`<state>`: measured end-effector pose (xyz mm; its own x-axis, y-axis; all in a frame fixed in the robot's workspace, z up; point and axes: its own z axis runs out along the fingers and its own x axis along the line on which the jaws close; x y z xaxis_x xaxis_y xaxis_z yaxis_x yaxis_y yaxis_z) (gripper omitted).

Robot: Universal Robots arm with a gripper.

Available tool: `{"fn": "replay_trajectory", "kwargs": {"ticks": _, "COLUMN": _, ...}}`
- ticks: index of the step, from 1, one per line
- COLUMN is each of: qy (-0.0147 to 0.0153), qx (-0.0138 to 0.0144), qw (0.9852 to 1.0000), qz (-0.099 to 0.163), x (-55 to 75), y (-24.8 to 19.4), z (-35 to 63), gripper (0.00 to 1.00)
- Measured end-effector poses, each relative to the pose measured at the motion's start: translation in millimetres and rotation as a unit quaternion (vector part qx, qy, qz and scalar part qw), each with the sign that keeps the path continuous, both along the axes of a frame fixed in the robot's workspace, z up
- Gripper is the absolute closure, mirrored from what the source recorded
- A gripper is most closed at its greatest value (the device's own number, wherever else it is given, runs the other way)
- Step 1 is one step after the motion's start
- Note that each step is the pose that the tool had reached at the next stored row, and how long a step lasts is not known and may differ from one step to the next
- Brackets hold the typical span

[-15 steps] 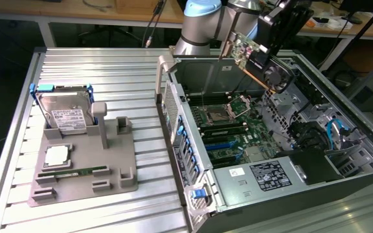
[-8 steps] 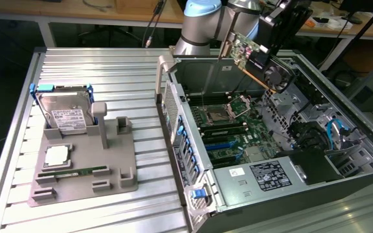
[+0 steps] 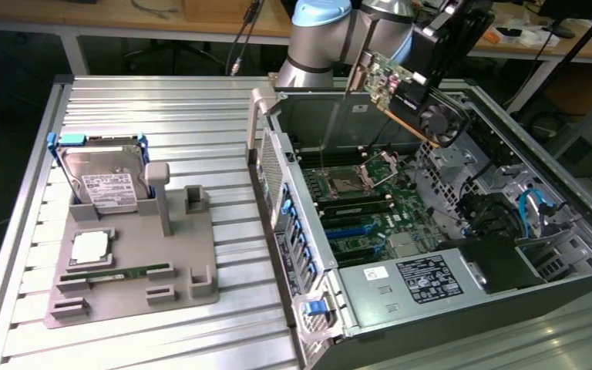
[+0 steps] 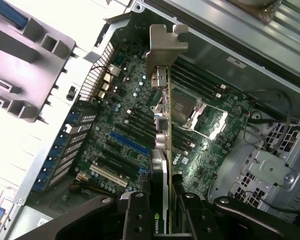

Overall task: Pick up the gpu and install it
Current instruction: 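Insert the gpu into the slot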

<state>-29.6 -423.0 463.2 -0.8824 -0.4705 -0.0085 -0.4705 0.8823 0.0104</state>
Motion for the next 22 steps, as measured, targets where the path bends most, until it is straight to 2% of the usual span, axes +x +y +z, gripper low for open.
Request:
{"fn": "replay_trajectory", "kwargs": {"ticks": 10, "qy": 0.0, "qx": 0.0, "qw": 0.9997, "qz": 0.025, "x": 0.0, "y": 0.0, "z": 0.0, "gripper": 0.73}}
{"fn": "replay_trajectory", "kwargs": {"ticks": 22, "qy": 0.0, "qx": 0.0, "qw": 0.9984, "qz": 0.056, "x": 0.0, "y": 0.0, "z": 0.0, "gripper": 0.73}}
